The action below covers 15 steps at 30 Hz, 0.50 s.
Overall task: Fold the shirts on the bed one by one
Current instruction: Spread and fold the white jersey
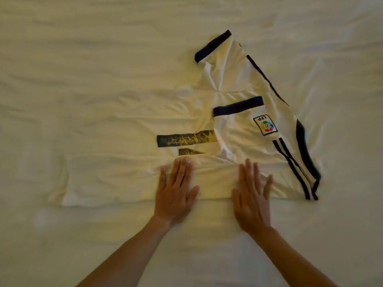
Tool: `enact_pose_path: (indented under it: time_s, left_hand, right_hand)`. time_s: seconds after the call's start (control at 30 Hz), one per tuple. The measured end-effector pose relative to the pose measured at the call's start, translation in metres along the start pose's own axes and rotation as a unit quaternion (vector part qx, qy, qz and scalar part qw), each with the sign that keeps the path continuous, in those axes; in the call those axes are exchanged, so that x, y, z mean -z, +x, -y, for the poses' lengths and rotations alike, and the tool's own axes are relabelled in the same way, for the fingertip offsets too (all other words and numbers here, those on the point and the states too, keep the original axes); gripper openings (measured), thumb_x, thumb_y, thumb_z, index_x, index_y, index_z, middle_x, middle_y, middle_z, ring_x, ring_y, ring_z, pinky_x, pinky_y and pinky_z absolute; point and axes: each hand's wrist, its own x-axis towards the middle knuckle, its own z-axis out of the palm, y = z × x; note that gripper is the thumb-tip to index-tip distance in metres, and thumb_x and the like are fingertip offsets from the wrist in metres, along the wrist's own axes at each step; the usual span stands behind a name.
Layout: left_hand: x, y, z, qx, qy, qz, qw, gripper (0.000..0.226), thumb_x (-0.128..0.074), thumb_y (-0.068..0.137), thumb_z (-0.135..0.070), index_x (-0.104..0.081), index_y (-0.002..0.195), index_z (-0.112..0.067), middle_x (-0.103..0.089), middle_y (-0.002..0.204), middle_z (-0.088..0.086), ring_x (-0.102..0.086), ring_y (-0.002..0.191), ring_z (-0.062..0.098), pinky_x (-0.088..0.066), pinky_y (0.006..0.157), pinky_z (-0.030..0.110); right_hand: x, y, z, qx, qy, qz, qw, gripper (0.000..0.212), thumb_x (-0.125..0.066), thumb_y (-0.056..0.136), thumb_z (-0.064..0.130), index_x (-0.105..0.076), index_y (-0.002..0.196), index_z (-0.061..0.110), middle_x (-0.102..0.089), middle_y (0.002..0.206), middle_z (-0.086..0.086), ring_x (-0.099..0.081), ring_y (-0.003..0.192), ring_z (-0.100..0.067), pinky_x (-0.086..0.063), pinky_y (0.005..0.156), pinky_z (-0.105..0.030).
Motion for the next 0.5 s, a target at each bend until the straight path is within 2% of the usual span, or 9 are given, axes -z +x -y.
enact_pose_path:
  time_s: [0.07, 0.17, 0.23, 0.27, 0.33, 0.37, 0.4, 0.43, 0.5]
  left_hand:
    - [0.007, -0.012, 0.035, 0.018, 0.009, 0.006, 1.000, 0.065, -0.020, 0.104, -0.051, -0.020, 0.158, -0.016, -0.009, 0.167, 0.005, -0.007, 0.154, 0.025, -0.010, 0.120, 0.060]
    - [0.022, -0.042, 0.105, 0.087, 0.042, 0.015, 0.995, 0.063, -0.023, 0.102, -0.051, -0.019, 0.159, -0.024, -0.008, 0.167, 0.003, -0.007, 0.154, 0.024, -0.006, 0.119, 0.059]
    - [0.037, -0.071, 0.162, 0.204, 0.050, 0.016, 0.978, 0.067, -0.021, 0.098, -0.053, -0.024, 0.158, -0.023, -0.012, 0.166, 0.009, -0.011, 0.153, 0.029, -0.005, 0.118, 0.062]
    - [0.047, -0.085, 0.186, 0.281, 0.047, 0.018, 0.958, 0.072, -0.017, 0.095, -0.055, -0.026, 0.157, -0.020, -0.014, 0.165, 0.013, -0.012, 0.152, 0.033, -0.006, 0.116, 0.066]
    - [0.064, -0.097, 0.211, 0.391, 0.034, 0.014, 0.920, 0.080, -0.012, 0.092, -0.056, -0.026, 0.157, -0.012, -0.016, 0.163, 0.021, -0.011, 0.151, 0.040, -0.006, 0.113, 0.072]
    - [0.068, -0.095, 0.208, 0.397, 0.028, 0.003, 0.917, 0.080, -0.012, 0.092, -0.054, -0.025, 0.156, -0.007, -0.016, 0.162, 0.024, -0.011, 0.150, 0.042, -0.006, 0.113, 0.072]
    - [0.071, -0.086, 0.197, 0.371, 0.021, -0.016, 0.928, 0.079, -0.014, 0.094, -0.052, -0.025, 0.155, -0.003, -0.017, 0.161, 0.025, -0.012, 0.150, 0.042, -0.004, 0.115, 0.071]
    - [0.070, -0.074, 0.179, 0.322, 0.011, -0.039, 0.946, 0.077, -0.017, 0.095, -0.050, -0.026, 0.155, -0.002, -0.017, 0.161, 0.024, -0.014, 0.150, 0.040, -0.003, 0.116, 0.067]
    - [0.064, -0.042, 0.127, 0.206, -0.044, -0.065, 0.975, 0.070, -0.022, 0.098, -0.046, -0.027, 0.154, -0.004, -0.018, 0.163, 0.017, -0.015, 0.151, 0.033, -0.005, 0.119, 0.058]
  right_hand:
    - [-0.018, 0.003, 0.034, 0.118, -0.010, 0.053, 0.992, 0.062, -0.027, 0.101, 0.039, -0.014, 0.159, 0.020, -0.003, 0.167, -0.001, -0.003, 0.153, -0.022, -0.004, 0.119, -0.059]
    - [-0.033, 0.010, 0.054, 0.094, -0.059, 0.074, 0.991, 0.064, -0.030, 0.100, 0.042, -0.014, 0.158, 0.022, -0.004, 0.167, 0.000, -0.002, 0.153, -0.022, -0.006, 0.119, -0.060]
    - [-0.035, 0.009, 0.056, 0.087, -0.071, 0.079, 0.990, 0.065, -0.030, 0.100, 0.044, -0.013, 0.158, 0.023, -0.004, 0.167, 0.000, -0.001, 0.153, -0.022, -0.005, 0.120, -0.059]
    - [-0.034, 0.008, 0.055, 0.095, -0.071, 0.083, 0.989, 0.064, -0.030, 0.100, 0.044, -0.014, 0.158, 0.023, -0.004, 0.167, 0.000, -0.002, 0.153, -0.022, -0.005, 0.120, -0.059]
    - [-0.025, 0.012, 0.052, 0.111, -0.059, 0.084, 0.989, 0.061, -0.030, 0.100, 0.043, -0.024, 0.157, 0.023, -0.012, 0.166, 0.000, -0.010, 0.153, -0.022, -0.012, 0.119, -0.057]
    - [-0.018, 0.017, 0.051, 0.120, -0.044, 0.078, 0.989, 0.056, -0.032, 0.100, 0.041, -0.035, 0.152, 0.022, -0.021, 0.164, -0.001, -0.020, 0.150, -0.023, -0.019, 0.116, -0.055]
    - [-0.011, 0.025, 0.050, 0.128, -0.021, 0.062, 0.990, 0.051, -0.034, 0.099, 0.038, -0.046, 0.146, 0.021, -0.032, 0.159, -0.001, -0.033, 0.145, -0.024, -0.027, 0.112, -0.053]
    - [-0.003, 0.035, 0.050, 0.129, 0.005, 0.037, 0.991, 0.045, -0.037, 0.099, 0.033, -0.054, 0.138, 0.019, -0.043, 0.153, -0.001, -0.043, 0.138, -0.024, -0.034, 0.106, -0.050]
    - [0.016, 0.064, 0.047, 0.119, 0.037, -0.022, 0.992, 0.038, -0.043, 0.095, 0.024, -0.061, 0.128, 0.017, -0.054, 0.142, -0.003, -0.051, 0.129, -0.023, -0.039, 0.098, -0.046]
